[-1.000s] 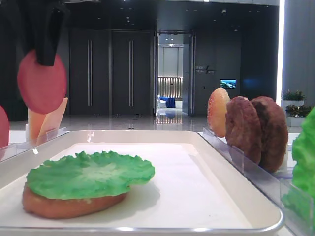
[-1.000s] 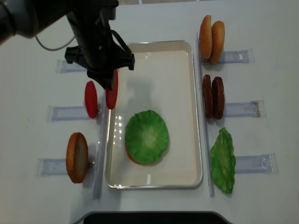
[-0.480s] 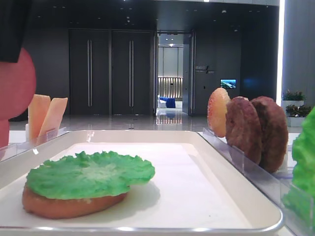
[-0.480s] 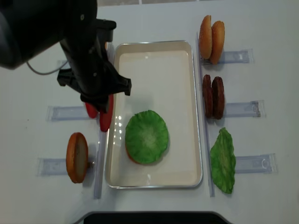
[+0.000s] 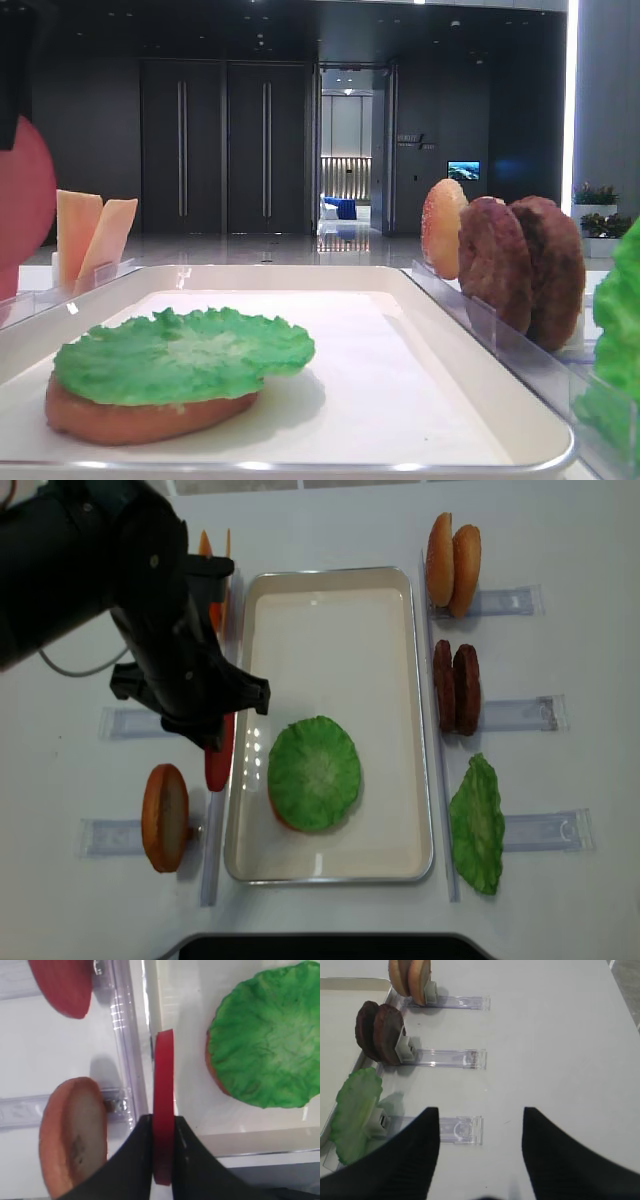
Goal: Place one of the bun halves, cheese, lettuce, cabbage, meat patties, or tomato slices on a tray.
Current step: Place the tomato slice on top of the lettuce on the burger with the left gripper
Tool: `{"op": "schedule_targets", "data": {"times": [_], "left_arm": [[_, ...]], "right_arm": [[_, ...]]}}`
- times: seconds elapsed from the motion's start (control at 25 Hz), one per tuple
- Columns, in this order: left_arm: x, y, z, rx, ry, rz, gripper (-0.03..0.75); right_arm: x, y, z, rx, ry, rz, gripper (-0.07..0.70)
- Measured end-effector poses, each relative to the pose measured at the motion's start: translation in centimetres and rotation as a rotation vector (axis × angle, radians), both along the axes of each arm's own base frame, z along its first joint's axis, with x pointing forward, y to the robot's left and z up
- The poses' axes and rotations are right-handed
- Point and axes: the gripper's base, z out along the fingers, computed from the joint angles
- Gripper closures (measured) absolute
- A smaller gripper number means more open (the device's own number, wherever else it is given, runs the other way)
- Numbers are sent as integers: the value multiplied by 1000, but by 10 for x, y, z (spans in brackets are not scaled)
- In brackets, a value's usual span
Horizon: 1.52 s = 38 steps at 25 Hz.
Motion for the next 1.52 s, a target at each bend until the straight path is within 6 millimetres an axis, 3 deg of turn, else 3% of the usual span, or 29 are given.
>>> {"op": "schedule_targets", "data": {"times": [0.44, 0.64, 0.96, 1.52], "left_arm": [[1, -16, -16, -216, -77, -43, 657], [-9, -16, -13, -341, -144, -52, 657], [-32, -6, -14, -530, -221, -20, 657], [-24, 28, -36, -858, -234, 77, 658]], "right_arm": [[0, 0, 0, 0, 0, 0, 272], [0, 0, 0, 0, 0, 0, 272], [0, 0, 0, 0, 0, 0, 272], [0, 0, 0, 0, 0, 0, 272]]}}
